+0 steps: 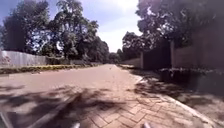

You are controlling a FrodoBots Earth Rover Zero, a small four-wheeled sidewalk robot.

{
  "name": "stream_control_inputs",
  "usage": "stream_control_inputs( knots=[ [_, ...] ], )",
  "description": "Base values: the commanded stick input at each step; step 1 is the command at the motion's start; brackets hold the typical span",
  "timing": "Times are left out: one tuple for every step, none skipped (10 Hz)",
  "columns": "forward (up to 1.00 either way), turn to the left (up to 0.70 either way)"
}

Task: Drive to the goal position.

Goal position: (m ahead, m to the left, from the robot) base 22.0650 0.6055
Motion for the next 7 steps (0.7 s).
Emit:
stream_control_inputs(
  knots=[
    [0.7,-0.35],
    [0.7,-0.27],
    [0.7,-0.1],
    [0.7,0.0],
    [0.7,0.0],
    [0.7,0.0],
    [0.7,0.0]
  ],
)
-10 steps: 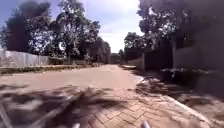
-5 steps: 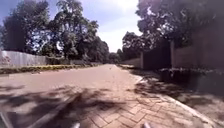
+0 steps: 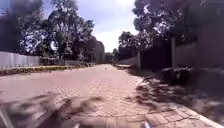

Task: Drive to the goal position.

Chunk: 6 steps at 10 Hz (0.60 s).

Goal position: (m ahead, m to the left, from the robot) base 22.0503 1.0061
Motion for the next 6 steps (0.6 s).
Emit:
stream_control_inputs(
  knots=[
    [0.7,0.0],
    [0.7,0.0],
    [0.7,0.0],
    [0.7,0.0],
    [0.7,0.0],
    [0.7,0.0]
  ],
)
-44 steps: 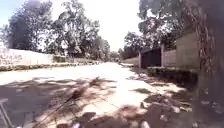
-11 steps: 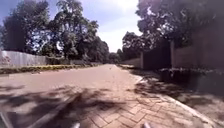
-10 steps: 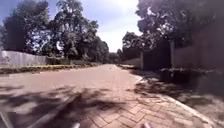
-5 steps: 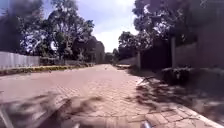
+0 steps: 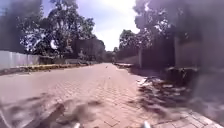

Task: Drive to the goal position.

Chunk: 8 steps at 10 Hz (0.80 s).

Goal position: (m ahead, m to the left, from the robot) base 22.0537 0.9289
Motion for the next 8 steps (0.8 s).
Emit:
stream_control_inputs(
  knots=[
    [0.7,0.0],
    [0.7,-0.04],
    [0.7,-0.11],
    [0.7,-0.12],
    [0.7,-0.05],
    [0.7,0.0],
    [0.7,0.0],
    [0.7,0.0]
  ],
)
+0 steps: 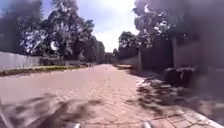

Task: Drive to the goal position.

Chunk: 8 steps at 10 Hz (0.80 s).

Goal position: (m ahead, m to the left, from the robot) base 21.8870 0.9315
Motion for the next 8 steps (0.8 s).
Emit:
stream_control_inputs(
  knots=[
    [0.7,0.0],
    [0.7,0.0],
    [0.7,0.0],
    [0.7,0.0],
    [0.7,0.0],
    [0.7,0.0],
    [0.7,0.0],
    [0.7,0.0]
  ],
)
